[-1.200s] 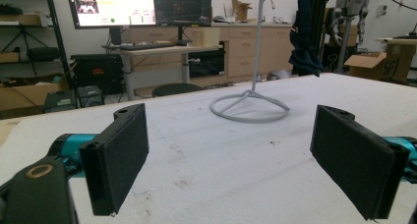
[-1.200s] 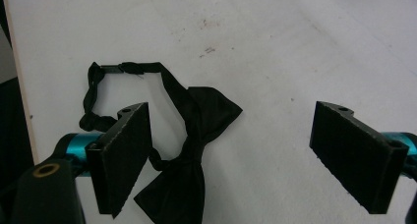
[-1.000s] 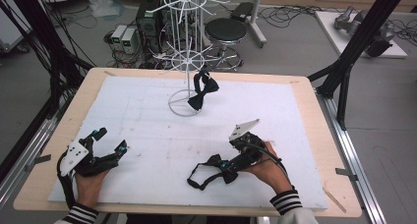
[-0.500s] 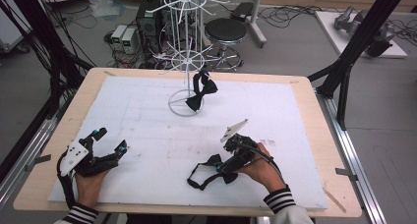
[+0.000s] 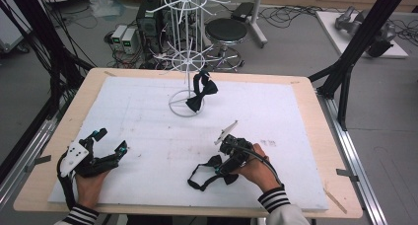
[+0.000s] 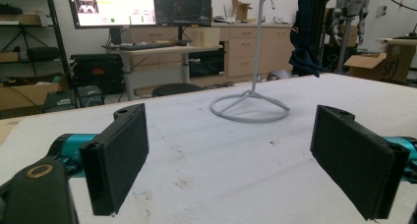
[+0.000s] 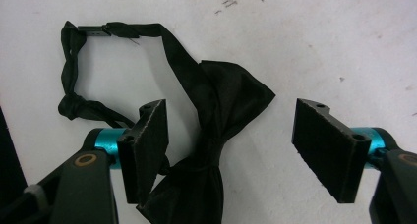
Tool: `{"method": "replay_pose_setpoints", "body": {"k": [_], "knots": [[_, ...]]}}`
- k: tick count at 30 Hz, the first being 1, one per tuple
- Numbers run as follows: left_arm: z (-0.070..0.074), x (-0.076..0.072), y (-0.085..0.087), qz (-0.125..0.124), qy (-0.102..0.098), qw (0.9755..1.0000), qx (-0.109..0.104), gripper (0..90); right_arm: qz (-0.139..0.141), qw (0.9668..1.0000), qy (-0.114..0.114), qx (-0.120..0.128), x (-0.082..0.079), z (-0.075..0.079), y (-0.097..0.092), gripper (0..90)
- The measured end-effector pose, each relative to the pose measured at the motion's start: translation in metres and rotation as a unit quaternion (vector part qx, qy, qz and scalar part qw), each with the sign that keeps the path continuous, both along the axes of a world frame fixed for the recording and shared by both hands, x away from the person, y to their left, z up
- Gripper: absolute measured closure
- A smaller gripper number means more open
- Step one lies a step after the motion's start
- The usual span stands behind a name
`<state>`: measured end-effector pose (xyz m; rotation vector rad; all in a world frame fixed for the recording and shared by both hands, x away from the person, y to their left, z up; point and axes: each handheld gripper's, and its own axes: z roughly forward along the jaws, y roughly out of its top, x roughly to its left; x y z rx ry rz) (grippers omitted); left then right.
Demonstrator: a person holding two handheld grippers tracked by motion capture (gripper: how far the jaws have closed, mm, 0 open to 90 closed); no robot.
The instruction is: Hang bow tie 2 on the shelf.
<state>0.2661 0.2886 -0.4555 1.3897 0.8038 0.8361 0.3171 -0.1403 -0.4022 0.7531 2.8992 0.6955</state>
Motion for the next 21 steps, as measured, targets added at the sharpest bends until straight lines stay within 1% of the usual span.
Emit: {"method": "replay_pose_setpoints", "body": {"k": [2,6,7,9,11,13,15,17,21], "knots": [[0.0,0.0,0.0001,0.0,0.0,1.0,0.0,15.0,0.003,1.0,0.002,-0.005,0.0002,-0.0007,0.0012,31.1],[0.0,0.0,0.0,0.0,0.0,1.0,0.0,15.0,-0.004,0.9999,0.005,-0.016,0.0003,-0.0019,0.0034,33.6],[0.0,0.0,0.0,0.0,0.0,1.0,0.0,15.0,-0.001,0.9998,0.002,-0.019,0.0006,-0.0024,0.0036,34.7],[0.0,0.0,0.0,0.0,0.0,1.0,0.0,15.0,-0.003,0.9996,0.006,-0.026,0.0001,-0.0032,0.0045,36.3],[0.0,0.0,0.0001,0.0,0.0,1.0,0.0,15.0,0.002,0.9994,0.006,-0.034,-0.0003,-0.0039,0.0052,39.0],[0.0,0.0001,0.0001,0.0,0.0,1.0,0.0,15.0,0.008,0.9992,0.009,-0.038,-0.0009,-0.0045,0.0058,41.6],[0.0,0.0,0.0,0.0,0.0,1.0,0.0,15.0,0.012,0.9991,0.006,-0.04,-0.0015,-0.0044,0.0065,44.5],[0.0,0.0,0.0001,0.0,0.0,1.0,0.0,15.0,0.013,0.9991,0.009,-0.04,-0.0015,-0.0046,0.0064,45.8],[0.0,0.0,0.0001,0.0,0.0,1.0,0.0,15.0,0.013,0.9986,0.011,-0.05,-0.0021,-0.0056,0.007,48.4]]}}
